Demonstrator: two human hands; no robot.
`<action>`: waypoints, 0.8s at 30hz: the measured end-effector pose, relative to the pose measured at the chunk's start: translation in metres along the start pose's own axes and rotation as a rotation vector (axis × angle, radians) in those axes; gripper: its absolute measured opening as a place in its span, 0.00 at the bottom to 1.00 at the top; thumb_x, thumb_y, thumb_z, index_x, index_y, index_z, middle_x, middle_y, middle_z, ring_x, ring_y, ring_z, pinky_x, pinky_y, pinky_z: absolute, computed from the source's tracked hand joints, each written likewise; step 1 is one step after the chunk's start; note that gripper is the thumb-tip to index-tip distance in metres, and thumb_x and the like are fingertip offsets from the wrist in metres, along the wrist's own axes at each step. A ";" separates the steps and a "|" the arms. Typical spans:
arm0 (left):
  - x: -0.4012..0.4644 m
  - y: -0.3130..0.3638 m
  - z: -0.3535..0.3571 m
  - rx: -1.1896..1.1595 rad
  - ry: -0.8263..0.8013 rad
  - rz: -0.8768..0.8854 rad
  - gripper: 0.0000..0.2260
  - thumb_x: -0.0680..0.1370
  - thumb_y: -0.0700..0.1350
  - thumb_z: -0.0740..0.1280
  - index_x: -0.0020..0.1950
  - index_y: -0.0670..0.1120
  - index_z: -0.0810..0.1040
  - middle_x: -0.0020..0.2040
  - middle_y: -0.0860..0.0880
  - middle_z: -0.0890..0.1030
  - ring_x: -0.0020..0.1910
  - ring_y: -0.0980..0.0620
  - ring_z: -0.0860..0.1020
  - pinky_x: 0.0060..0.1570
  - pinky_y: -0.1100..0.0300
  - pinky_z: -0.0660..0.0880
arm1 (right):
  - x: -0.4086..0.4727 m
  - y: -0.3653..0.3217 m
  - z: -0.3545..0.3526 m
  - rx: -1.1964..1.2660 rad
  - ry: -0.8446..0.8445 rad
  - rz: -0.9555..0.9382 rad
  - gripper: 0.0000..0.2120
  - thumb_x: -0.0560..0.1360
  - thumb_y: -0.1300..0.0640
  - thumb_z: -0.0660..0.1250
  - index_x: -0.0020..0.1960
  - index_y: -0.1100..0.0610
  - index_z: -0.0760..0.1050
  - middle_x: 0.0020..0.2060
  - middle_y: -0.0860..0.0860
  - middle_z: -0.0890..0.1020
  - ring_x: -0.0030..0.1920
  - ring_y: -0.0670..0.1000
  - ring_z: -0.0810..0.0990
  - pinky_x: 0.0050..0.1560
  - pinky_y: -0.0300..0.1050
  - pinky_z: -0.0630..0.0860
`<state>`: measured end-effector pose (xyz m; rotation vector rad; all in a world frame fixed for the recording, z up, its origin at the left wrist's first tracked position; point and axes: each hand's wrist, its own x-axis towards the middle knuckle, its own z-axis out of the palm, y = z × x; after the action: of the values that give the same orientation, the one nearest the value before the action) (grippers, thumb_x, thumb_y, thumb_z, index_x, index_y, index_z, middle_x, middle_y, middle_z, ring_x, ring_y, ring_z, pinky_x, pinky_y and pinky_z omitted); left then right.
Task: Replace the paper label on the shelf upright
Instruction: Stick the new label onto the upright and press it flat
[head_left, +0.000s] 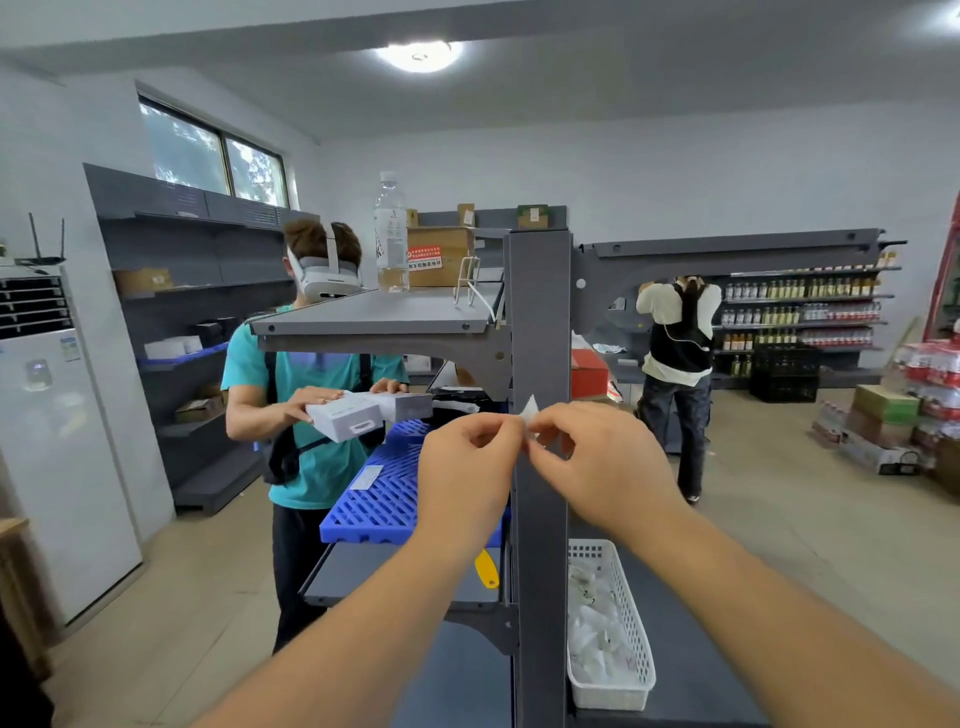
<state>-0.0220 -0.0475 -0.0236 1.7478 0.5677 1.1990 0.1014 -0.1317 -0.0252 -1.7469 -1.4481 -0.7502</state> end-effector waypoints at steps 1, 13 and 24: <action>0.000 0.001 0.000 -0.010 -0.005 0.006 0.09 0.78 0.43 0.70 0.43 0.51 0.89 0.37 0.54 0.87 0.40 0.55 0.84 0.41 0.60 0.80 | 0.002 0.000 0.000 0.009 -0.004 0.015 0.05 0.76 0.50 0.71 0.48 0.48 0.85 0.36 0.39 0.80 0.37 0.41 0.74 0.38 0.30 0.68; 0.020 -0.005 -0.001 -0.080 0.062 -0.011 0.05 0.79 0.45 0.71 0.46 0.52 0.85 0.41 0.53 0.87 0.43 0.54 0.84 0.44 0.60 0.81 | 0.020 0.014 -0.004 0.578 0.100 0.415 0.05 0.79 0.56 0.72 0.47 0.52 0.86 0.39 0.44 0.86 0.41 0.39 0.82 0.42 0.28 0.75; 0.042 -0.004 0.011 0.098 0.064 0.032 0.02 0.79 0.50 0.72 0.49 0.52 0.83 0.42 0.57 0.84 0.42 0.62 0.81 0.34 0.73 0.74 | 0.035 0.027 0.007 0.654 0.155 0.557 0.06 0.80 0.54 0.71 0.53 0.53 0.86 0.45 0.44 0.87 0.47 0.39 0.83 0.44 0.29 0.75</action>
<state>0.0057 -0.0177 -0.0076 1.8119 0.6482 1.2716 0.1348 -0.1091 -0.0055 -1.4206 -0.8849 -0.0855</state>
